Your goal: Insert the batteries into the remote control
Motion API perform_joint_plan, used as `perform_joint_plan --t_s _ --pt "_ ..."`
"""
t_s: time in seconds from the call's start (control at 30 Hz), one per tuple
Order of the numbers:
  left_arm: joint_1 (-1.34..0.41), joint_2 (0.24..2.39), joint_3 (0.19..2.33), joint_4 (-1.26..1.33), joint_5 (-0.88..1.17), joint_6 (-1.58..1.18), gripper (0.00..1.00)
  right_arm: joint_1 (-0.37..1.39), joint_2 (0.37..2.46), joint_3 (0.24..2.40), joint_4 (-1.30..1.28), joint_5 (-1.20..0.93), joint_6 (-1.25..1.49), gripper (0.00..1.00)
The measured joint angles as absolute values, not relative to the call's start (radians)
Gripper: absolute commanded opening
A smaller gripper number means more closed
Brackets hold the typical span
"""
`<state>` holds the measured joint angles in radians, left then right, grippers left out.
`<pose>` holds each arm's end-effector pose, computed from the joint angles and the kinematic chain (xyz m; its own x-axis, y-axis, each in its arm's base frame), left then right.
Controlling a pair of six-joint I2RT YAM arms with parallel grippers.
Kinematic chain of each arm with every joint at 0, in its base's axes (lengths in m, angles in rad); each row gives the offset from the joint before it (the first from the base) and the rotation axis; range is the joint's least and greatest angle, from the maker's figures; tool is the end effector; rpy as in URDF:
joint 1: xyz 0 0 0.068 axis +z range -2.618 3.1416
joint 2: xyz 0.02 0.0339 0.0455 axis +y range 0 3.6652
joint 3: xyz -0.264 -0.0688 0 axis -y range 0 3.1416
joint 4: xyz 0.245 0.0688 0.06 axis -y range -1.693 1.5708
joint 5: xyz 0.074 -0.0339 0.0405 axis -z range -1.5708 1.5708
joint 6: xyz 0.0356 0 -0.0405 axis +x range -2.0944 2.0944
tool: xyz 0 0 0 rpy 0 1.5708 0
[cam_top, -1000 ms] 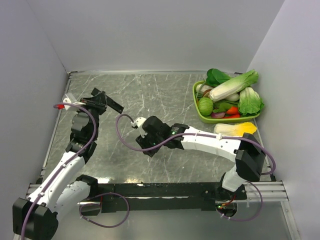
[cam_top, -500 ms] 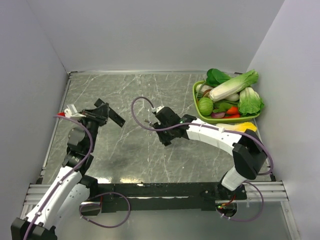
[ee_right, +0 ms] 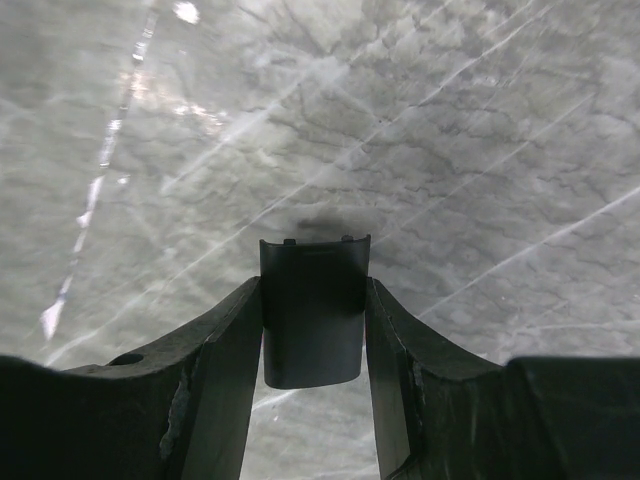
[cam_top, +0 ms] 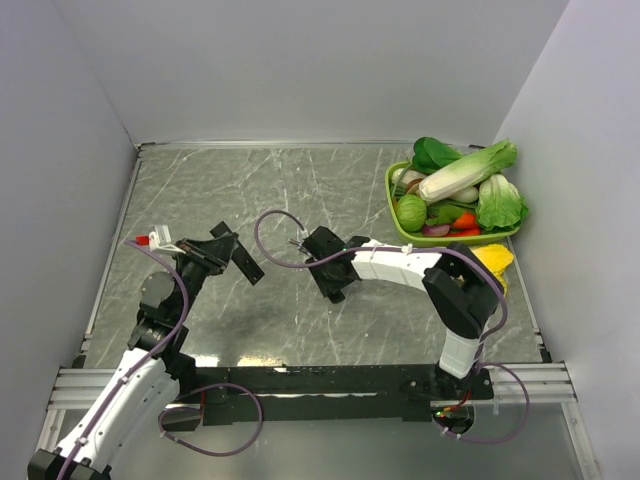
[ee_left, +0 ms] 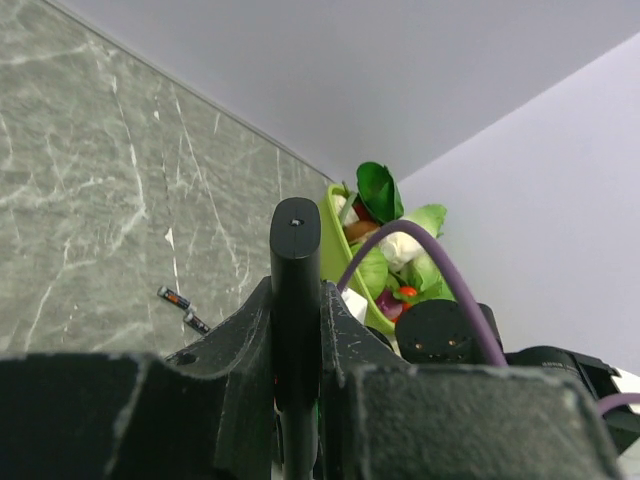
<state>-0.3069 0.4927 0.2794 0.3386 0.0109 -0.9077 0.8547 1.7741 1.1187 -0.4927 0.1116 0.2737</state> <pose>0.1412 -0.0452 0.2588 -0.1729 -0.7719 -0.6118 0.2862 0.5550 -0.7811 0.2321 0.2607 0.1706 -0.7709 -0.4767 -0.4224 -0.5311 0.8472 0.0131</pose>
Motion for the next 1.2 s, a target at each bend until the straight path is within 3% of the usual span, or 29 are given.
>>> perform_joint_plan --t_s 0.23,0.43,0.53,1.2 --pt "-0.307 0.495 0.262 0.351 0.054 -0.922 0.01 0.855 1.790 1.103 -0.482 0.119 0.283 0.59" --pt "-0.307 0.496 0.262 0.358 0.060 -0.929 0.01 0.854 1.792 1.103 -0.480 0.124 0.285 0.82" --pt "-0.307 0.496 0.262 0.357 0.060 -0.929 0.01 0.854 1.792 1.104 -0.480 0.123 0.282 0.86" --pt "-0.307 0.413 0.264 0.252 0.064 -0.921 0.01 0.721 1.773 1.285 -0.451 -0.077 0.102 0.75"
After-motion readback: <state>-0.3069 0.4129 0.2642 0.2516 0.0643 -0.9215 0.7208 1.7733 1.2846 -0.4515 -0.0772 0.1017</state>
